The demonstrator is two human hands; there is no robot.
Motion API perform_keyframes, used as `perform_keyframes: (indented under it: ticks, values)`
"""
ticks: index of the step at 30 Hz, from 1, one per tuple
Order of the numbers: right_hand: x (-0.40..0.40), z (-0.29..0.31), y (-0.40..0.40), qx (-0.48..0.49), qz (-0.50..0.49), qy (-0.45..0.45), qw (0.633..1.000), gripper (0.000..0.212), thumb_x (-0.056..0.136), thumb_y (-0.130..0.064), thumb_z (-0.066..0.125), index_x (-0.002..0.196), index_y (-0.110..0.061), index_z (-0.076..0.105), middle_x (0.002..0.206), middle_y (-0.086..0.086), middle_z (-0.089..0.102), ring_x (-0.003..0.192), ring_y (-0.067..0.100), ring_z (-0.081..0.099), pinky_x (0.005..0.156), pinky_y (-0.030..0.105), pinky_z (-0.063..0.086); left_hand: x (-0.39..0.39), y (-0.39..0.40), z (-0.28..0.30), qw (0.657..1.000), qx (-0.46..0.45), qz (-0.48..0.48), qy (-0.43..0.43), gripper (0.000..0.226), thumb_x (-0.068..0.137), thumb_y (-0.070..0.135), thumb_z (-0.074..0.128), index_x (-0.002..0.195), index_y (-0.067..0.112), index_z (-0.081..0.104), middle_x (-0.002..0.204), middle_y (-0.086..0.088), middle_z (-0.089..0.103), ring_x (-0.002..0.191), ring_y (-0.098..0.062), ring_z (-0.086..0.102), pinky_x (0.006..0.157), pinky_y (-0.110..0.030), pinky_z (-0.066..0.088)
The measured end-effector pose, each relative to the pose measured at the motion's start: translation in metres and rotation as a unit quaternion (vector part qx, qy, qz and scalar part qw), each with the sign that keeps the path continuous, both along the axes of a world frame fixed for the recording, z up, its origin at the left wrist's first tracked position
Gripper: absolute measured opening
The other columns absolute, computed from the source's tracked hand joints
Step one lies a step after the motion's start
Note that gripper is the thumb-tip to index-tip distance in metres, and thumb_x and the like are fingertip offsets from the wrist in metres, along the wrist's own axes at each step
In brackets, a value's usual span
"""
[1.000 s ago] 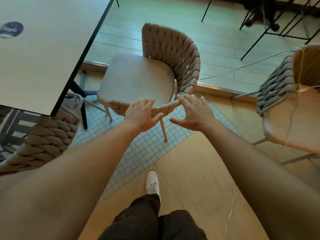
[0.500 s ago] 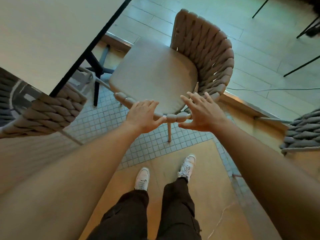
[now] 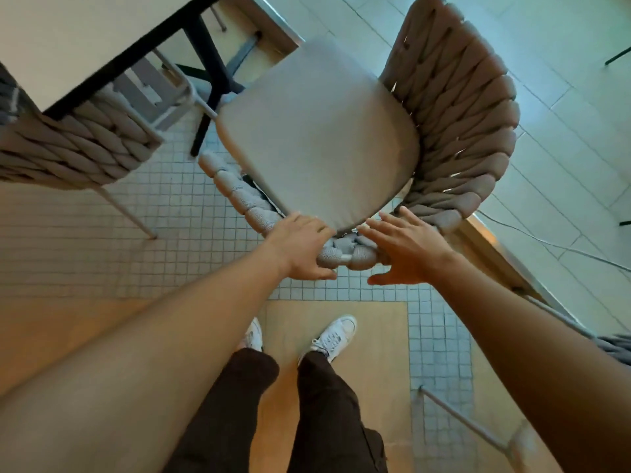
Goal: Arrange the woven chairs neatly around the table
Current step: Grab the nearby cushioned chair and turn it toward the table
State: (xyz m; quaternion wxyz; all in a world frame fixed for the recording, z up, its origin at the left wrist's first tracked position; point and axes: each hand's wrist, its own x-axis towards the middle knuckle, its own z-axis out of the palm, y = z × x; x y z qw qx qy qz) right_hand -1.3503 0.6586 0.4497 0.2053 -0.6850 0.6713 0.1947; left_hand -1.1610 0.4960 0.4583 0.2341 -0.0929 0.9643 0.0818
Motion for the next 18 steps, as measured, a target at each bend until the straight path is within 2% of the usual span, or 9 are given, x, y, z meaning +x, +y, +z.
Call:
perform_keyframes:
  ticks: [2, 3, 4, 5, 6, 7, 9, 14, 18]
  values:
    - [-0.003, -0.009, -0.004, -0.002, 0.009, -0.013, 1.0, 0.09, 0.081, -0.084, 0.048, 0.153, -0.029, 0.039, 0.154, -0.002, 0.049, 0.143, 0.024, 0.042, 0.117, 0.049, 0.03, -0.007, 0.004, -0.011, 0.999, -0.004, 0.011, -0.032, 0.083, 0.076, 0.086, 0.046, 0.133, 0.026, 0.053, 0.13, 0.003, 0.061, 0.123, -0.02, 0.053, 0.107, -0.044, 0.037]
    - [-0.005, -0.013, -0.006, -0.015, 0.007, -0.024, 1.0, 0.077, 0.083, -0.079, 0.049, 0.145, -0.033, 0.049, 0.144, -0.006, 0.058, 0.133, 0.02, 0.052, 0.109, 0.044, 0.041, -0.009, 0.004, -0.015, 0.999, -0.015, 0.017, -0.044, 0.08, 0.075, 0.087, 0.045, 0.126, 0.026, 0.057, 0.123, 0.003, 0.064, 0.118, -0.02, 0.057, 0.101, -0.044, 0.042]
    - [-0.004, -0.014, -0.006, -0.033, 0.008, -0.024, 0.999, 0.064, 0.084, -0.074, 0.05, 0.135, -0.036, 0.057, 0.13, -0.009, 0.066, 0.118, 0.016, 0.062, 0.093, 0.039, 0.051, -0.01, 0.005, -0.018, 0.998, -0.029, 0.019, -0.05, 0.076, 0.075, 0.087, 0.044, 0.117, 0.026, 0.062, 0.114, 0.002, 0.067, 0.11, -0.021, 0.061, 0.092, -0.042, 0.047]
    - [-0.004, -0.015, -0.008, -0.053, 0.016, -0.017, 0.998, 0.054, 0.082, -0.07, 0.051, 0.123, -0.038, 0.064, 0.114, -0.011, 0.071, 0.098, 0.014, 0.068, 0.071, 0.033, 0.052, -0.011, 0.005, -0.021, 0.997, -0.042, 0.019, -0.054, 0.072, 0.075, 0.086, 0.042, 0.109, 0.026, 0.065, 0.105, 0.001, 0.068, 0.1, -0.023, 0.064, 0.081, -0.039, 0.049]
    - [-0.003, -0.015, -0.007, -0.07, 0.02, -0.014, 0.997, 0.047, 0.079, -0.067, 0.053, 0.11, -0.036, 0.068, 0.096, -0.012, 0.072, 0.077, 0.013, 0.068, 0.055, 0.027, 0.043, -0.011, 0.005, -0.023, 0.997, -0.048, 0.014, -0.056, 0.07, 0.075, 0.084, 0.042, 0.102, 0.025, 0.066, 0.098, 0.0, 0.069, 0.092, -0.024, 0.066, 0.071, -0.036, 0.047]
    - [-0.003, -0.014, -0.007, -0.083, 0.02, -0.014, 0.996, 0.041, 0.075, -0.065, 0.056, 0.099, -0.034, 0.07, 0.082, -0.011, 0.07, 0.061, 0.013, 0.064, 0.049, 0.024, 0.032, -0.011, 0.004, -0.025, 0.997, -0.052, 0.008, -0.055, 0.068, 0.074, 0.082, 0.043, 0.099, 0.024, 0.067, 0.094, -0.001, 0.069, 0.087, -0.025, 0.067, 0.065, -0.034, 0.043]
    - [-0.004, -0.015, -0.006, -0.079, 0.022, -0.021, 0.996, 0.037, 0.077, -0.064, 0.054, 0.09, -0.033, 0.07, 0.072, -0.011, 0.067, 0.052, 0.014, 0.058, 0.049, 0.024, 0.027, -0.011, 0.005, -0.025, 0.997, -0.06, -0.002, -0.051, 0.065, 0.074, 0.08, 0.045, 0.096, 0.023, 0.068, 0.092, -0.003, 0.069, 0.084, -0.026, 0.067, 0.061, -0.033, 0.038]
    - [-0.006, -0.01, -0.013, -0.082, 0.037, -0.004, 0.996, 0.031, 0.08, -0.061, 0.06, 0.087, -0.034, 0.072, 0.07, -0.012, 0.066, 0.05, 0.011, 0.046, 0.05, 0.022, 0.022, -0.015, 0.001, -0.021, 0.996, -0.063, 0.008, -0.057, 0.062, 0.076, 0.078, 0.048, 0.098, 0.023, 0.067, 0.095, -0.004, 0.069, 0.088, -0.026, 0.066, 0.064, -0.034, 0.037]
    - [-0.005, -0.005, -0.028, -0.088, 0.047, 0.017, 0.995, 0.034, 0.085, -0.062, 0.051, 0.087, -0.034, 0.07, 0.074, -0.013, 0.065, 0.054, 0.01, 0.043, 0.048, 0.024, 0.015, -0.016, -0.01, -0.018, 0.996, -0.059, 0.031, -0.065, 0.063, 0.076, 0.078, 0.05, 0.101, 0.024, 0.068, 0.096, -0.004, 0.068, 0.091, -0.028, 0.067, 0.067, -0.035, 0.04]
